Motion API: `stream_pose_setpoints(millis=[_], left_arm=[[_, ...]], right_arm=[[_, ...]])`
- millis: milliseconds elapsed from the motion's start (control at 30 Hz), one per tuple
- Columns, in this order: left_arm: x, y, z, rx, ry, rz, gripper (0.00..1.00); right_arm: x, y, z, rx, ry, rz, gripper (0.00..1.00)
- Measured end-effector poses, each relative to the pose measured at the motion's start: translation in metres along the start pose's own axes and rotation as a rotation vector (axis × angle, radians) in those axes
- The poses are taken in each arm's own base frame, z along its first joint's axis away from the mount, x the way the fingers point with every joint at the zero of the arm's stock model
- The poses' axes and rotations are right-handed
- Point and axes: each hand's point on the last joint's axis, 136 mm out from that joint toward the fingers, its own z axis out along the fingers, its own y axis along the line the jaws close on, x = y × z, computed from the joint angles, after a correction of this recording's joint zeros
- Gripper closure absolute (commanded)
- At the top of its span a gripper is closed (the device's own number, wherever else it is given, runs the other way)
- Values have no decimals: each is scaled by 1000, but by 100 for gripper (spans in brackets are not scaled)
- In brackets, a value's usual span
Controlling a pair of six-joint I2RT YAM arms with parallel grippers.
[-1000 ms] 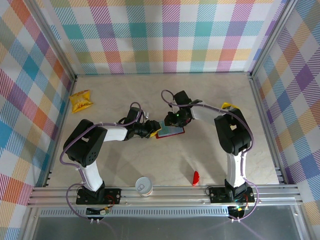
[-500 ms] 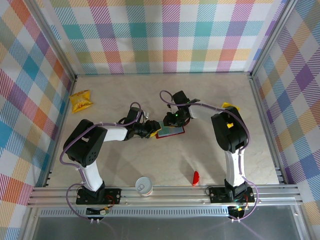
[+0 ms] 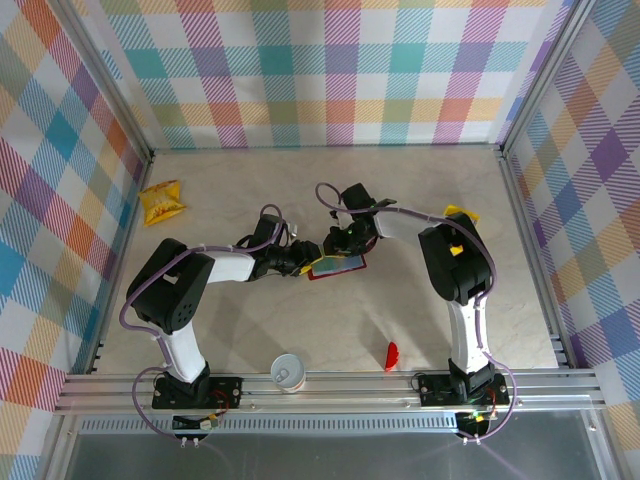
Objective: Put the credit cards into the card holder
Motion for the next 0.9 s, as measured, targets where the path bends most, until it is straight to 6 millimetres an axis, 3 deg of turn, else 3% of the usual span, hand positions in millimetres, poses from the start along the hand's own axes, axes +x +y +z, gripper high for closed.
stream_pose_setpoints(millis=[233,333,433,600,700,767,900], left_arm=[[0,0,0,-1,1,-1,60],[1,4,-1,-14,4,-10,54],[4,10,-7,-35,2,-21,47],[7,5,-30,-62,-15,-17,41],[6,-2,-42,-63,-27,-13,39],[7,-4,-48,-68,-31,-13,37],[9,-6,-57,-80,-40,-11,31]], right_arm=[[-1,-3,-1,21,-9,24,67],[-8,-7,-14,41,-46,51,64],[-12,-12,-47,54,-116,81,63],[-21,-31,-124,87,-282,132,64],[-20,-52,-151,120,-338,168,68],[-15,-64,-152,135,-328,179,69],[0,-76,-136,130,-243,163,69]])
